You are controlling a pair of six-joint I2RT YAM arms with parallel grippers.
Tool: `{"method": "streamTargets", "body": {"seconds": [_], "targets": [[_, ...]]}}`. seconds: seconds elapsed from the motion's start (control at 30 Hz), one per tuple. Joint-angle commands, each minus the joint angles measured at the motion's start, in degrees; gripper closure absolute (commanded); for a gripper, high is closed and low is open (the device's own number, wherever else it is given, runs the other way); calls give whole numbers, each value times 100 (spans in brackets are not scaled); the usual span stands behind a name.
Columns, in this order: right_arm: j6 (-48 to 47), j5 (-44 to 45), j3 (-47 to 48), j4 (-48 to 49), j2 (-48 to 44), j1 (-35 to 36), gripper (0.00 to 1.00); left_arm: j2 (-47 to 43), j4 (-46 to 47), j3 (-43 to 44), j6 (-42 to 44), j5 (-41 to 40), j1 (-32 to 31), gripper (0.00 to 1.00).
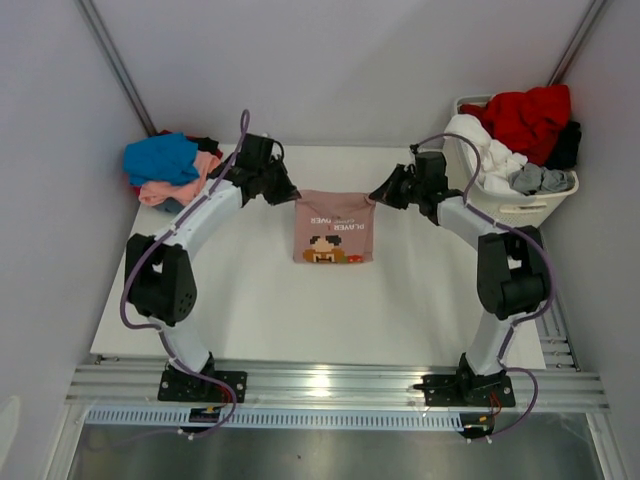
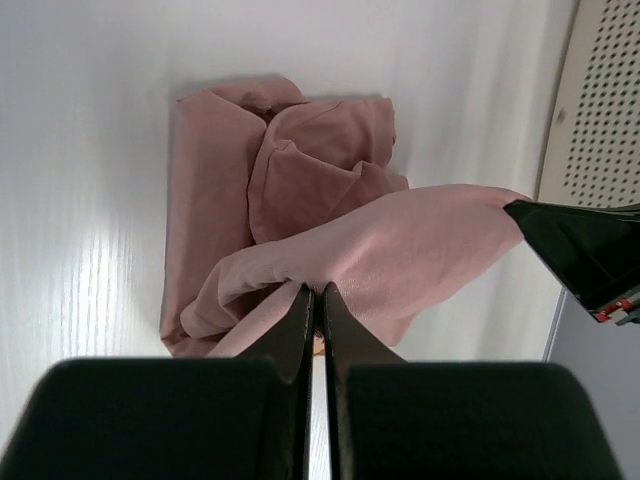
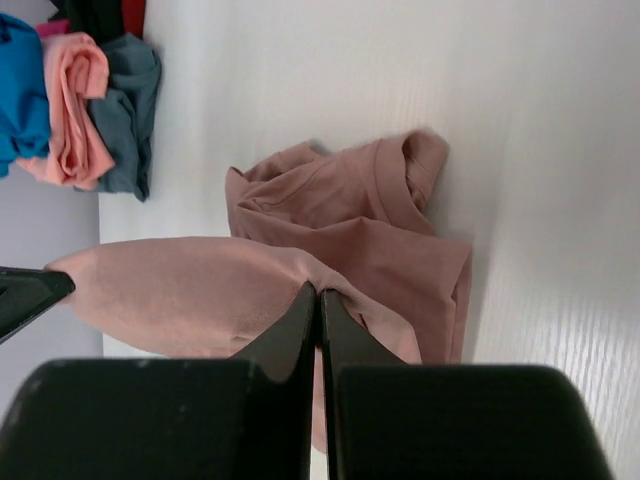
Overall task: Fold and stack the t-shirts
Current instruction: Fold the long partially folded tshirt into a neat square
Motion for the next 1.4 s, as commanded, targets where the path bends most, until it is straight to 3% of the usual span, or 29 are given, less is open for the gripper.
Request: {"method": "streamTargets", "body": {"seconds": [0.0,0.7,0.73,0.83,0.93,1.13,1.37], "targets": [[114,-19,601,317,420,-108,100,298,209,551,54,69,172,100],[-79,-72,3447,-104,3109,-99,99,2899,147,2854,-306,552,515,95],[-105,-72,3606,-261,3224,-90,96,3039,217,2907,-307,596,559,93],[-297,51,4020,-526,3514,-55,65,3303,218,3170,-316,649,664,81],[-543,270,3951,-474,3410,15,54,3409,43,3338,-333,606,735,63],[-1054,596,3153,227,2620,94,48,2752,321,2908,-96,368,753,55],[-1283,561,2632,458,1582,226,45,1389,1315,1125,-78,622,700,54]]}}
